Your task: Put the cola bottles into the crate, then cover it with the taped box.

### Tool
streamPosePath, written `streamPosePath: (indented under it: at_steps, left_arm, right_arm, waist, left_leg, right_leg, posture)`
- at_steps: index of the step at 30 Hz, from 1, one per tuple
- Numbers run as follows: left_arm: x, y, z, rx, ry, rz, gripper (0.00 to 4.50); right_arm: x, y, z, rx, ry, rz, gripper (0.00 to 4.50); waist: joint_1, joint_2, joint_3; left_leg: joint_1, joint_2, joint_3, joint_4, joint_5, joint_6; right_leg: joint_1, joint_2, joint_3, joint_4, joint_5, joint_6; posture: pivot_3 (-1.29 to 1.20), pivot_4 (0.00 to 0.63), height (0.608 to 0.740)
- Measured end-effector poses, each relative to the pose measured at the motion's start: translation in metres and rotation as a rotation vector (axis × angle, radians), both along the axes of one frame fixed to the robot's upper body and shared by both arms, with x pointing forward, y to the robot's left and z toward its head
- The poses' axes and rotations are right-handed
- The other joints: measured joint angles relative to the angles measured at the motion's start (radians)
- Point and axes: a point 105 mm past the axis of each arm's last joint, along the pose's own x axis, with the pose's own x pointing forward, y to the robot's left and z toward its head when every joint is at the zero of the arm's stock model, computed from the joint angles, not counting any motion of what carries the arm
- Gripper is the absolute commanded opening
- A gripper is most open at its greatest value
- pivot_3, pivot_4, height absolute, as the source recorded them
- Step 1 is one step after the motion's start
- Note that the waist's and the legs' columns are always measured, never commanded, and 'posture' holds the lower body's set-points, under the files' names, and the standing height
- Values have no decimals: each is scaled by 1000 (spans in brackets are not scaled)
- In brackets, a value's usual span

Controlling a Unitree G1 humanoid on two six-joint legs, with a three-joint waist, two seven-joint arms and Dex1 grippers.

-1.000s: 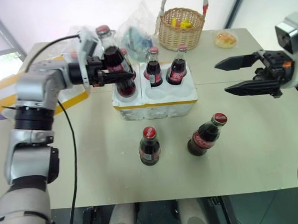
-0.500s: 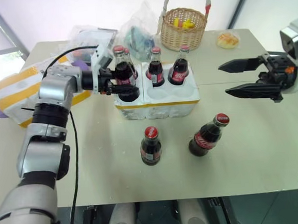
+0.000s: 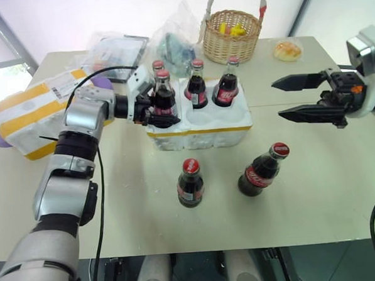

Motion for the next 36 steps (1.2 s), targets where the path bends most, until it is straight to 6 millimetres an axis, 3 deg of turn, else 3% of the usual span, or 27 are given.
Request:
streamPosePath:
  at_steps: [7,11,17,22,26,36]
  left_arm:
    - [-6,15,2,18,-15,9,4470]
    - [-18,34,19,0,-35,21,4470]
    - [-60,63,78,-87,-83,15,4470]
    - [-115,72,97,-100,10,-82,4470]
    - [-146,64,80,-40,71,-186,4470]
    - [-149,57,27,-3,131,-176,4470]
  right_arm:
    - [4,-1,-2,5,3,-8,4500]
    - [7,-1,0,-2,-4,-8,4500]
    - [12,-8,1,-14,-14,-32,4500]
    - [14,-9,8,-40,-61,-47,4500]
    - [14,-10,11,-50,-73,-52,4500]
    - [15,-10,10,-68,-84,-71,4500]
  waist:
    - [-7,0,0]
    - [-10,0,0]
    - [-7,0,0]
    - [-10,0,0]
    - [-10,1,0]
    - [-7,1,0]
  left_leg:
    - [0,0,0,0,0,0]
    - [1,0,0,-1,0,0]
    - [1,0,0,-1,0,0]
    - [1,1,0,-1,0,0]
    - [3,1,0,-1,0,0]
    - [2,1,0,-1,0,0]
  right_leg:
    - [0,0,0,1,0,0]
    - [0,0,0,1,0,0]
    - [0,0,0,0,0,0]
    - [0,0,0,0,0,0]
    - [1,0,0,0,-1,0]
    - [2,0,1,0,-1,0]
  posture:
    - [0,150,737]
    - [0,150,737]
    - [0,150,737]
    - [0,150,737]
    - [0,150,737]
    - [0,150,737]
